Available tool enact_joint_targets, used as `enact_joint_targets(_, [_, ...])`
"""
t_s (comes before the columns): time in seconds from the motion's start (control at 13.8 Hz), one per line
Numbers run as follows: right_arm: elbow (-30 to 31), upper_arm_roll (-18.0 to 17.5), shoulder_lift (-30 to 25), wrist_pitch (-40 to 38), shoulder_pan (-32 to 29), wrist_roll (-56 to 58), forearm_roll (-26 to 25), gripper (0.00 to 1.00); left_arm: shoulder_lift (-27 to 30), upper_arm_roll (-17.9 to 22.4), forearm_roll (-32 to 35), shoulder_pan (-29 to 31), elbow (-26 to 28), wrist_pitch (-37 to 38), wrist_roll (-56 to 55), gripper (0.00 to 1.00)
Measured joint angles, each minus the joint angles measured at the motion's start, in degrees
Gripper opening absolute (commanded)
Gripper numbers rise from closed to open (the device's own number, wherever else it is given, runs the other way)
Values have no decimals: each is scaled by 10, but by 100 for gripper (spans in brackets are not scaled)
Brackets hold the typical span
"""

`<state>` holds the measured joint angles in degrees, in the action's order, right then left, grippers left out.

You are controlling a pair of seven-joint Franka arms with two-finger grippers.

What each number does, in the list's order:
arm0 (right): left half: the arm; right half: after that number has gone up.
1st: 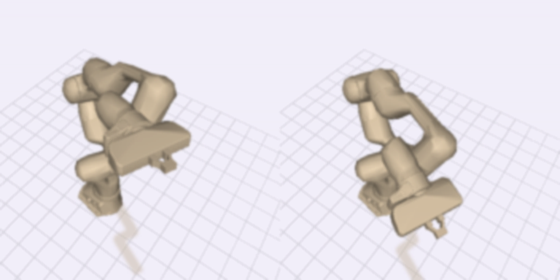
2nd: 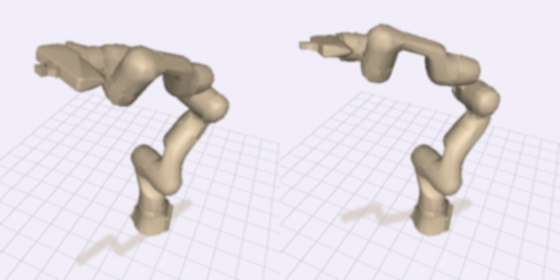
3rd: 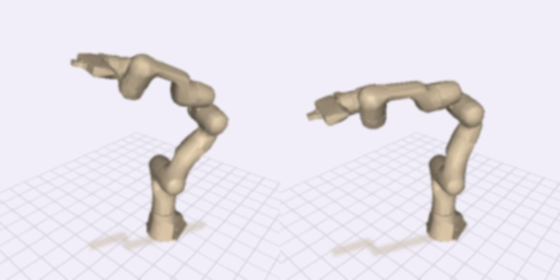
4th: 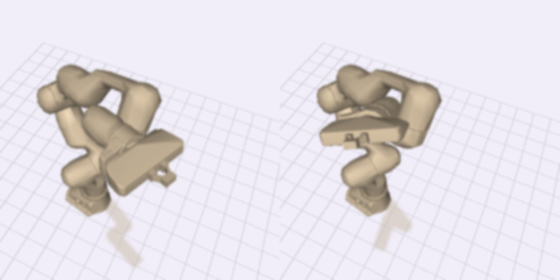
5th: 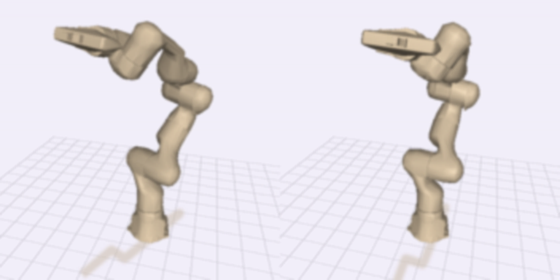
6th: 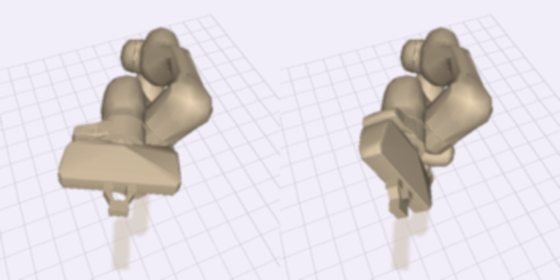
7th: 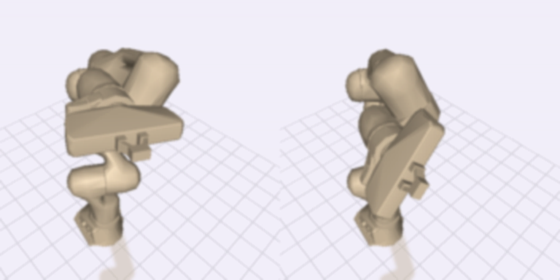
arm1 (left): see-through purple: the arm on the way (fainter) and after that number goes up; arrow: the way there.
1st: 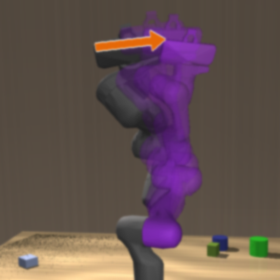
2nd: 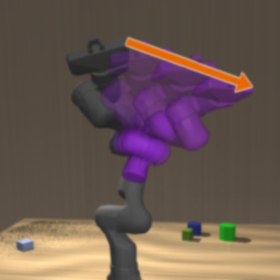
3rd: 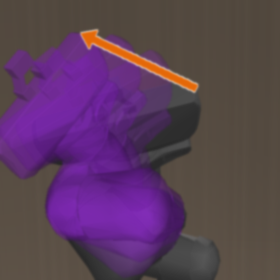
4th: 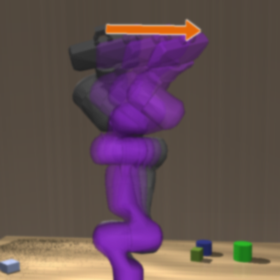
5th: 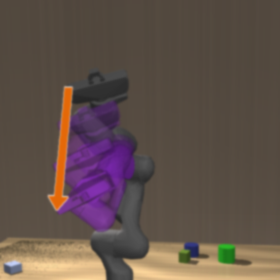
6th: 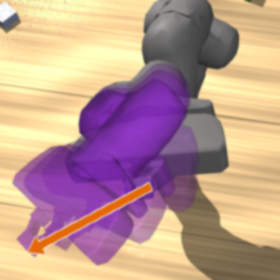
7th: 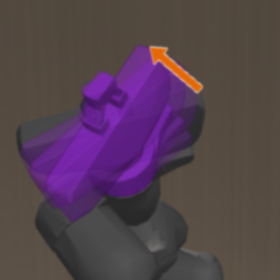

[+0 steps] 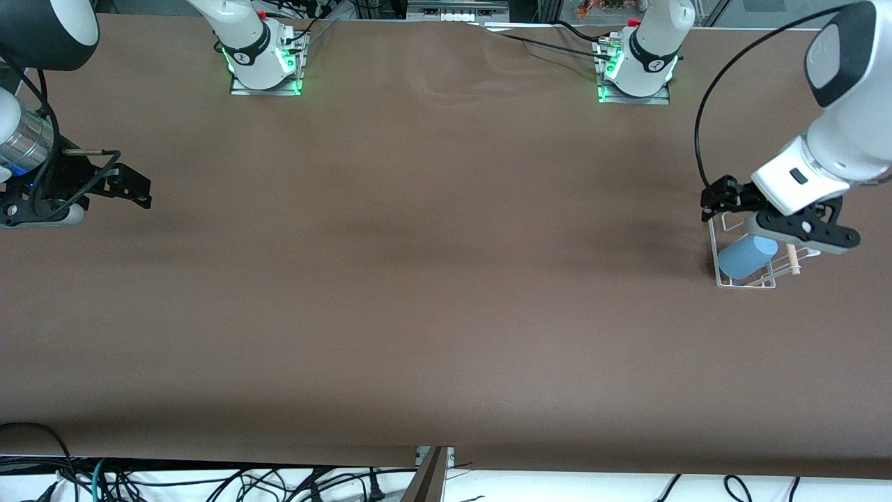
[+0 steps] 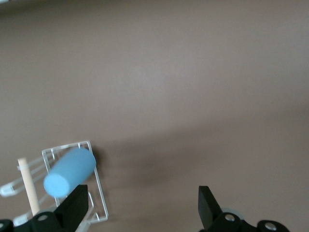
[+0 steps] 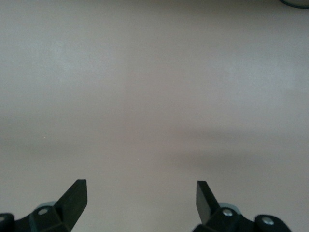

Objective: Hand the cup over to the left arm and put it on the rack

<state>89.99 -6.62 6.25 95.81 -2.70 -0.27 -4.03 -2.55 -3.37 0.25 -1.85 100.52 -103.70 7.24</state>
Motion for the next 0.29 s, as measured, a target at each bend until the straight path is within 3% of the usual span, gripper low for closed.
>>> enact_joint_targets(0.29, [0,0,1,0,0,0,0,100,27,6,0,-1,29,0,-7,100])
